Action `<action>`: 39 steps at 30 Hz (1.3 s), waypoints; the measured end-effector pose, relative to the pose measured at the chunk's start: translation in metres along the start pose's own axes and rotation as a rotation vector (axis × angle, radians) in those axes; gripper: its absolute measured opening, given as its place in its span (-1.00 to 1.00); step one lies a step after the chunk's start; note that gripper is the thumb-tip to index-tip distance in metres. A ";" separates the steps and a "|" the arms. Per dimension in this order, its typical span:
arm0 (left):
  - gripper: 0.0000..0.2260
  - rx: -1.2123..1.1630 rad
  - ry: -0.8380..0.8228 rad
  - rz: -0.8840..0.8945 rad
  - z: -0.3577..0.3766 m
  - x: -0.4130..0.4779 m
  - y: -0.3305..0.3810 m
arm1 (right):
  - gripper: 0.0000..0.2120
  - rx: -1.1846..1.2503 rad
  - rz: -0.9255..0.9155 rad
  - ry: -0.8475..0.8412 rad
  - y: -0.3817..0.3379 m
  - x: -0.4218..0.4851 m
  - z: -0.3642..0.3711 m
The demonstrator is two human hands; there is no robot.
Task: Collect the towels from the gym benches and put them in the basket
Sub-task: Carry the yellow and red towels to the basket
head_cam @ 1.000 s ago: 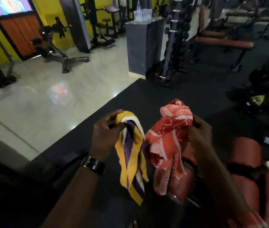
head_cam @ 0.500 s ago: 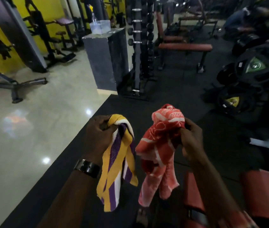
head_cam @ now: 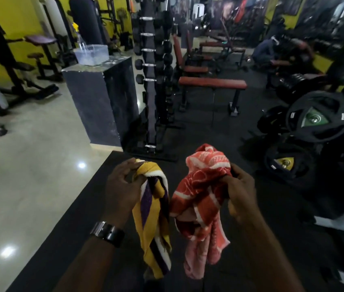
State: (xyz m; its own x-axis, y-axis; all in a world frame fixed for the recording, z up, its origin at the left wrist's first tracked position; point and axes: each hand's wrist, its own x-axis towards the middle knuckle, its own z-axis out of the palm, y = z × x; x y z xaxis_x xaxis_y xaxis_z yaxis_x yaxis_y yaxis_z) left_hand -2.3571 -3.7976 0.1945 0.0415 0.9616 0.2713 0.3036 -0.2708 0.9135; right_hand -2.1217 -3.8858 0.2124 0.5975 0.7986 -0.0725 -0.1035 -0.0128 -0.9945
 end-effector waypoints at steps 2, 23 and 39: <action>-0.64 -0.046 -0.030 0.014 0.025 0.052 -0.010 | -0.61 0.015 0.003 0.000 -0.002 0.049 0.018; -0.71 -0.124 -0.310 0.141 0.334 0.568 -0.039 | -0.57 0.078 0.024 0.305 -0.040 0.565 0.054; -0.83 -0.212 -0.268 -0.050 0.638 0.912 -0.063 | -0.57 0.113 0.062 0.484 -0.046 1.015 0.024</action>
State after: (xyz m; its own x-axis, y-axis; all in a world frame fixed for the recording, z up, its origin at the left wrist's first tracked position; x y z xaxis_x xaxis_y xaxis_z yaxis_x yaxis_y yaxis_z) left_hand -1.7308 -2.8754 0.1910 0.2890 0.9438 0.1605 0.1079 -0.1987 0.9741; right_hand -1.5294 -3.0606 0.1864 0.8852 0.4269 -0.1847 -0.2201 0.0347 -0.9749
